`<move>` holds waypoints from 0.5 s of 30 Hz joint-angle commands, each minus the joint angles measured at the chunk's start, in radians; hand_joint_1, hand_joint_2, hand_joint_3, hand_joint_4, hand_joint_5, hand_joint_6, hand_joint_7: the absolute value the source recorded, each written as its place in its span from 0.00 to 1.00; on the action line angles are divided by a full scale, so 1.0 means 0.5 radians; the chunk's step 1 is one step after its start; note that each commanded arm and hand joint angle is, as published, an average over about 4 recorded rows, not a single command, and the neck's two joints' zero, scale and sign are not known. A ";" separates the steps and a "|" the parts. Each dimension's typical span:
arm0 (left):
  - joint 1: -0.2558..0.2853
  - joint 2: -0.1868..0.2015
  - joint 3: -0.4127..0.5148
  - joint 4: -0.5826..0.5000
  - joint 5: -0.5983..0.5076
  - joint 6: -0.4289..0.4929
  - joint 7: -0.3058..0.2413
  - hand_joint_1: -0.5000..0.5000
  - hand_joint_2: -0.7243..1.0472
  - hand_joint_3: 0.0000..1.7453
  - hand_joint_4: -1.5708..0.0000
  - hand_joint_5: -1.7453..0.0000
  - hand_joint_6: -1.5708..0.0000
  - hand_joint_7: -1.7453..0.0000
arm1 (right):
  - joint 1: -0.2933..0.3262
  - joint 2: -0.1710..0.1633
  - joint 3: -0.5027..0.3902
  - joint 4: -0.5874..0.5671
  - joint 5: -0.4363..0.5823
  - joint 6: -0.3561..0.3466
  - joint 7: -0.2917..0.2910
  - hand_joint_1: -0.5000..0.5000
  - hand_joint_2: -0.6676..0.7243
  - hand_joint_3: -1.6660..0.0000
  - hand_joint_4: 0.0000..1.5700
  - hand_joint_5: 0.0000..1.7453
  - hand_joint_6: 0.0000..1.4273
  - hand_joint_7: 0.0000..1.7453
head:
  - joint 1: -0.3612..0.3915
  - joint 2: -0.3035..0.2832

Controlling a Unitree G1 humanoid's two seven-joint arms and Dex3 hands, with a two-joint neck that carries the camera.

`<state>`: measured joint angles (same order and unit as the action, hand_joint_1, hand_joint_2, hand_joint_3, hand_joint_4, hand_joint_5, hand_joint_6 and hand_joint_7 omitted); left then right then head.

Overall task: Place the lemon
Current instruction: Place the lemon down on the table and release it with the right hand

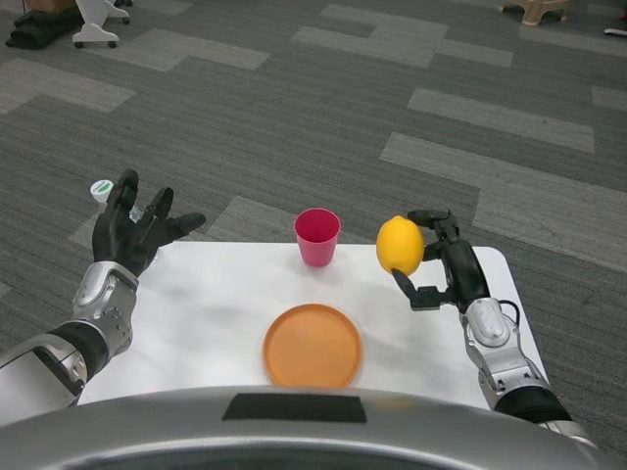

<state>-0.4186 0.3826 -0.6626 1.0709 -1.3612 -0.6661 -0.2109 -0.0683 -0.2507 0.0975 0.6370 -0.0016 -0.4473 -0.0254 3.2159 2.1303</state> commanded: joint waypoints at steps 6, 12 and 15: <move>-0.025 0.032 -0.003 0.012 0.001 0.001 -0.008 1.00 1.00 0.05 0.98 1.00 1.00 1.00 | -0.005 -0.026 0.031 0.089 0.008 -0.011 0.038 0.08 0.09 0.14 0.00 1.00 0.09 0.88 | 0.003 -0.016; -0.025 0.031 -0.003 0.012 0.001 0.001 -0.008 1.00 1.00 0.05 0.97 1.00 1.00 1.00 | -0.017 -0.048 0.092 0.104 -0.021 -0.011 0.080 0.08 0.09 0.14 0.00 1.00 0.08 0.88 | -0.003 -0.025; -0.023 0.029 -0.003 0.012 0.001 0.001 -0.008 1.00 1.00 0.05 0.97 1.00 1.00 1.00 | -0.039 -0.057 0.143 0.122 -0.030 -0.011 0.107 0.08 0.09 0.14 0.00 1.00 0.07 0.88 | 0.000 -0.030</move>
<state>-0.4187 0.3835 -0.6628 1.0726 -1.3602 -0.6661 -0.2109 -0.0689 -0.2729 0.1623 0.6851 -0.0155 -0.4480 0.0238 3.2151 2.1157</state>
